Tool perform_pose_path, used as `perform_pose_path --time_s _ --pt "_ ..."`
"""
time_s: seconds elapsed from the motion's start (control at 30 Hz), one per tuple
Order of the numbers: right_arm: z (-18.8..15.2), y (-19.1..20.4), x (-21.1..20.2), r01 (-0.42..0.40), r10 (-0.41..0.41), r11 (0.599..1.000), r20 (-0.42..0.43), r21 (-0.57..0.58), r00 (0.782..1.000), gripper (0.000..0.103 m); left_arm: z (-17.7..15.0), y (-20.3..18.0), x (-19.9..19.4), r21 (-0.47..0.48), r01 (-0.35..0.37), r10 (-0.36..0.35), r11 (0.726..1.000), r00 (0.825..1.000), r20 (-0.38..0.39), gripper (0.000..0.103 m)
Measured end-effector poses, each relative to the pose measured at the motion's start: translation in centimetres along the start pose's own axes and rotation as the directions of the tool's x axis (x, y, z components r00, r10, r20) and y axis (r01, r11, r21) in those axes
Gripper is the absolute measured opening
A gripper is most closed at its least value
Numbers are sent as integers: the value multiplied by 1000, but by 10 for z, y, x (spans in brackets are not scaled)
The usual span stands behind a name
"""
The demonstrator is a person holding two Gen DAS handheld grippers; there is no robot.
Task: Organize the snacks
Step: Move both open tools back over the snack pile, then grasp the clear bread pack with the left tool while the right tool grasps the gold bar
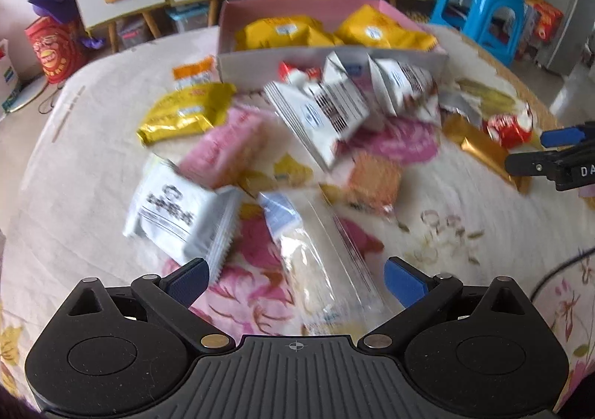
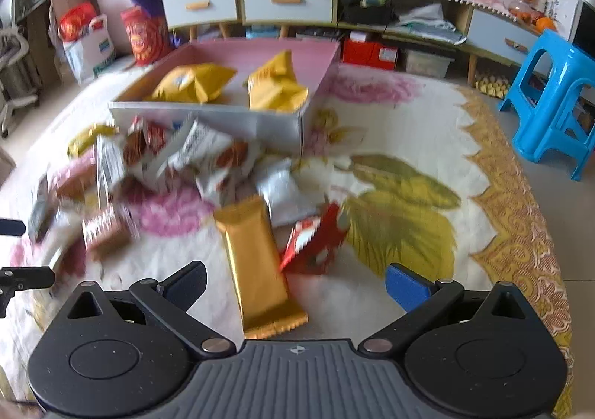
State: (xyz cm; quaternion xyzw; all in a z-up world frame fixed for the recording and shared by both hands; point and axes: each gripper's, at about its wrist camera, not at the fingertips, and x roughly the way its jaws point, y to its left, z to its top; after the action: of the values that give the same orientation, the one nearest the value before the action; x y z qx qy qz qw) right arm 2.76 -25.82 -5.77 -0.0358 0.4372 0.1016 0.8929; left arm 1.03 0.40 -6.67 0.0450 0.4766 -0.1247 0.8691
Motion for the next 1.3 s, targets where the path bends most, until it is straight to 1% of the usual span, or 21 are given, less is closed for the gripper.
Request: perform_pose_path --time_s 0.1,0.23,0.37,0.43,0.57,0.67,0.77,0.87,0.97,1.07,1.13,1.17,1.23,1.3 --pt "-4 1 6 -12 12 1000 -35 10 999 95 -2 -4 3 11 9 -9 1000 1000 -19 101" --pt "-10 4 14 -32 33 999 -56 13 998 95 -3 -5 5 26 -2 3 1000 1000 -25 101" --pt "-12 12 18 -36 35 999 -59 -32 998 95 -3 1 7 20 -18 19 1000 999 -34 101" --pt "-13 16 17 -53 50 997 -61 -48 997 95 -4 4 7 12 -26 27 1000 999 -40 101" --pt "-13 23 13 -115 111 991 -66 -61 992 94 -4 10 8 4 -47 47 999 998 -47 101" --pt "-12 33 10 -188 181 979 -83 -81 980 94 -4 13 7 -9 -42 41 999 998 -55 99" --pt "-11 41 8 -216 207 970 -83 -111 975 92 -4 14 6 -11 -37 36 999 998 -52 98" --pt "-10 45 8 -193 185 973 -69 -130 980 90 -4 13 5 -10 -25 25 1000 999 -43 94" --pt "-8 45 13 -160 154 979 -60 -124 986 84 -3 12 4 -16 -16 16 1000 999 -35 88" --pt "-6 46 17 -123 119 983 -39 -137 992 80 -1 12 2 -23 -5 4 1000 1000 -23 79" --pt "-4 47 18 -111 108 984 -28 -143 994 74 -1 12 1 -26 3 -3 1000 1000 -16 71" --pt "-3 47 18 -108 105 984 -24 -143 994 72 0 12 1 -26 5 -5 1000 1000 -14 69" --pt "-2 48 19 -101 99 984 -14 -145 995 65 0 11 0 -24 7 -7 1000 1000 -11 63" --pt "-1 48 18 -97 97 984 -8 -146 995 61 0 11 0 -20 8 -8 1000 1000 -8 58"
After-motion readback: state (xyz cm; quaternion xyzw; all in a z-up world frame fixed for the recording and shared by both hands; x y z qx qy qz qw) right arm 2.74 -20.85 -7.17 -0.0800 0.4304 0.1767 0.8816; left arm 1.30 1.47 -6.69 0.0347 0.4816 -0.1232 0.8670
